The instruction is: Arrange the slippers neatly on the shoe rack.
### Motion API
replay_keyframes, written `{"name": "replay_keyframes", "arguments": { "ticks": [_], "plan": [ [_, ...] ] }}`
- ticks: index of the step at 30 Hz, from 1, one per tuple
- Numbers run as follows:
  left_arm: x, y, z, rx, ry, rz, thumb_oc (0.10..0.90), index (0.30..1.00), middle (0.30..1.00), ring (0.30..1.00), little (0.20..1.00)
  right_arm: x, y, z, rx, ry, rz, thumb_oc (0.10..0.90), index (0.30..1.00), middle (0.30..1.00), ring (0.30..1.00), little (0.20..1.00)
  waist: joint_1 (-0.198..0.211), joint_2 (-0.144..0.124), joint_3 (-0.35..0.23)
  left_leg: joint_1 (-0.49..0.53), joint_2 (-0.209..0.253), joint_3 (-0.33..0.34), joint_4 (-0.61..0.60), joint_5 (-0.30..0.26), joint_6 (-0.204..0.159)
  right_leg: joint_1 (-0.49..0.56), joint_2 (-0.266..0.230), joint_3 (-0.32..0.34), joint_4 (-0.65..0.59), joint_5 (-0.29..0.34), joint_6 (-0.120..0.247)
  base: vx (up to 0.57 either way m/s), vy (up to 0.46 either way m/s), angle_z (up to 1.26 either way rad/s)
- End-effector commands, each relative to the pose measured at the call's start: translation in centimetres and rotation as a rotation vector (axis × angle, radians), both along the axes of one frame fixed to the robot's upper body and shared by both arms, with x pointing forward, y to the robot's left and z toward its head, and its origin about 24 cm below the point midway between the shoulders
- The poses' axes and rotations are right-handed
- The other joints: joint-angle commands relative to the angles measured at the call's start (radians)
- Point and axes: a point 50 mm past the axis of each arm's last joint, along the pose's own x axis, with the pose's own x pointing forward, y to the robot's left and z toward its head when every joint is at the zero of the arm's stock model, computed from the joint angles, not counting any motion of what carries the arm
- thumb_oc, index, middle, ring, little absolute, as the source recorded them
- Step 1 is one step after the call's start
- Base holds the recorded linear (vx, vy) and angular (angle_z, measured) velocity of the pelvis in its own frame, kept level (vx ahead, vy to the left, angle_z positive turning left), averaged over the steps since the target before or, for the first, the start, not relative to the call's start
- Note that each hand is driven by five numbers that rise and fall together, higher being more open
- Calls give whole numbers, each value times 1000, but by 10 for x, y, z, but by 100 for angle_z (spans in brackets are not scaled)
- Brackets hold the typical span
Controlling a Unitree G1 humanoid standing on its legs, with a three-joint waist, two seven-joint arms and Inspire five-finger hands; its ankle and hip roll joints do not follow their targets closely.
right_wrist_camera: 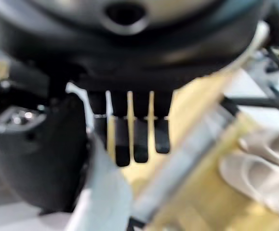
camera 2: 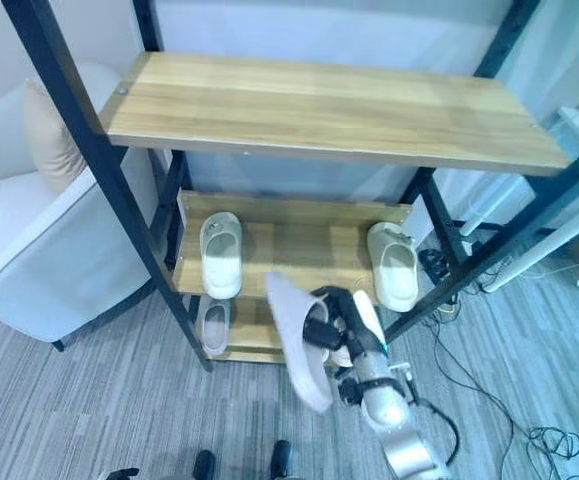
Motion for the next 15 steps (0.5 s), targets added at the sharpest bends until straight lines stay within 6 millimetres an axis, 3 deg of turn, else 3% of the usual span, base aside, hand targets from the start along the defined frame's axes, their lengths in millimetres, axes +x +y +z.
{"name": "replay_keyframes", "arguments": {
  "ticks": [1,2,3,4,5,6,7,9,10,12,13,14,15],
  "plan": [
    [19,-10,1,-45,-52,3,800,900,900,900,900,18,7,52,86,-270,53,400,300,300,300,300,-9,-19,-18,-2,-4,16,95,-131,-9,129,-14,37,56,-194,46,-5,-47,-8],
    [23,-10,2,-46,-71,10,800,900,900,900,900,18,8,49,101,-259,50,400,300,300,300,300,-13,-20,-5,-12,-3,22,124,-140,-12,127,-15,36,74,-203,43,-203,-26,-18],
    [41,-11,7,-60,-154,36,800,900,900,900,900,26,11,46,133,-235,52,400,300,300,300,300,-16,-19,47,-49,-2,38,184,-149,-17,92,-20,31,126,-204,42,-207,-25,-22],
    [42,-11,7,-60,-156,38,800,900,900,900,900,26,11,46,133,-237,53,400,300,300,300,300,-17,-19,48,-54,-2,39,190,-151,-16,88,-20,32,130,-206,42,-375,-8,-20],
    [61,-12,13,-68,-239,44,800,900,900,900,900,34,15,51,145,-257,68,400,300,300,300,300,-18,-17,96,-97,3,50,232,-151,-18,32,-23,31,182,-206,44,-201,6,-17],
    [62,-12,14,-68,-241,45,800,900,900,900,900,35,15,52,145,-259,69,400,300,300,300,300,-17,-17,94,-108,4,51,242,-154,-17,21,-23,33,191,-209,44,-507,15,-19],
    [90,-16,26,-99,-385,60,800,900,900,900,900,50,22,73,137,-348,98,400,300,300,300,300,-12,-10,158,-221,24,80,347,-168,-14,-117,-45,16,323,-210,53,-441,27,-17],
    [118,-22,44,-146,-540,70,800,900,900,900,900,62,29,92,138,-426,116,400,300,300,300,300,-2,-5,164,-352,46,98,481,-210,-14,-256,-77,-12,474,-241,60,-340,1,-37],
    [130,-23,54,-170,-615,77,800,900,900,900,900,66,31,102,124,-464,125,400,300,300,300,300,2,-4,161,-420,55,91,571,-242,-12,-312,-84,-19,560,-285,59,-105,-55,-70],
    [143,-27,67,-184,-699,65,800,900,900,900,900,69,38,115,110,-518,154,400,300,300,300,300,7,1,164,-509,60,77,684,-280,5,-392,-95,-6,666,-345,34,-152,-70,-11],
    [165,-36,89,-210,-828,32,800,900,900,900,900,76,45,132,68,-585,171,400,300,300,300,300,15,16,200,-618,57,61,826,-328,23,-500,-110,-1,806,-407,9,-180,-52,42],
    [166,-36,89,-210,-828,32,800,900,900,900,900,76,45,132,68,-586,171,400,300,300,300,300,15,16,196,-626,57,61,833,-331,23,-507,-110,0,813,-410,9,-233,-45,22],
    [176,-44,103,-242,-903,1,800,900,900,900,900,78,51,142,76,-621,193,400,300,300,300,300,15,22,208,-700,55,54,911,-353,30,-581,-116,4,887,-437,-3,-87,-9,9]
  ]
}}
